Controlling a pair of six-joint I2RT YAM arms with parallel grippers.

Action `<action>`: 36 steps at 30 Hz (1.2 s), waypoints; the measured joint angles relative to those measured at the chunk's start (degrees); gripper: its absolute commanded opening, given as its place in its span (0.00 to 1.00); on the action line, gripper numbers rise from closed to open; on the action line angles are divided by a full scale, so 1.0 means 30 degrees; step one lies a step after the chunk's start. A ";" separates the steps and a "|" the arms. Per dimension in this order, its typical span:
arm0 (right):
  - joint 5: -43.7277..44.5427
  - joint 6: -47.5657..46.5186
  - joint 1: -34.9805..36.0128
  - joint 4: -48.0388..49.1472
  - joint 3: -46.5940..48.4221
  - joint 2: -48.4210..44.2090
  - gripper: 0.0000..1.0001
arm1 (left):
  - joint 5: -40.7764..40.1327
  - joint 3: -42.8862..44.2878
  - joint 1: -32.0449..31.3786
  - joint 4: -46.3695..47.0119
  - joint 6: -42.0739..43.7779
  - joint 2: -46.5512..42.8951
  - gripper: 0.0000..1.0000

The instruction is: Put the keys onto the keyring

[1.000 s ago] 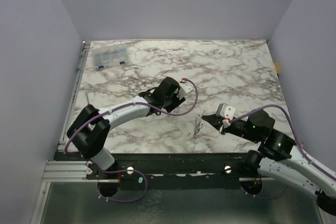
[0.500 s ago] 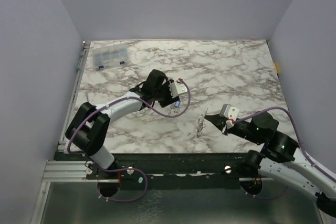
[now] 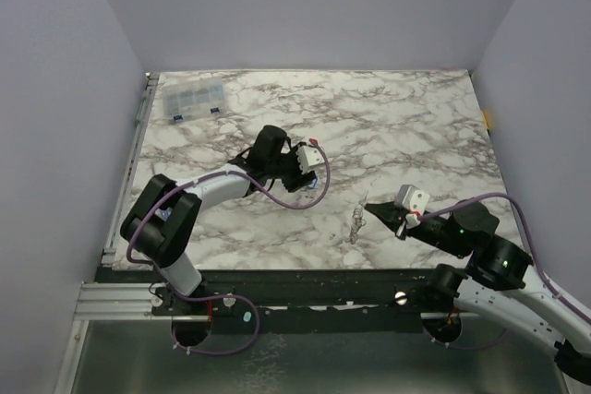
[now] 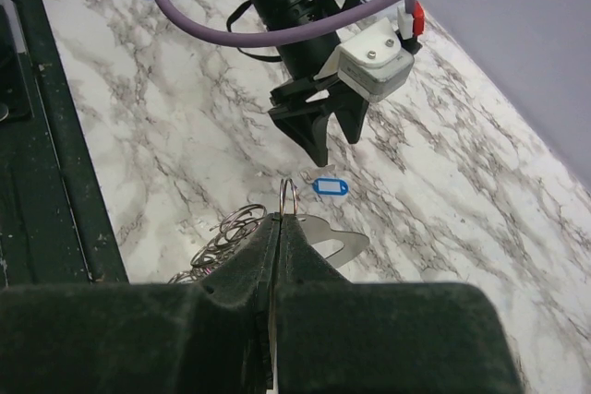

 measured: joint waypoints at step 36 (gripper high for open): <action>0.0073 -0.0015 0.0000 -0.0073 -0.0036 -0.0466 0.01 | -0.0007 0.0597 -0.0386 -0.0648 0.1253 0.2820 0.40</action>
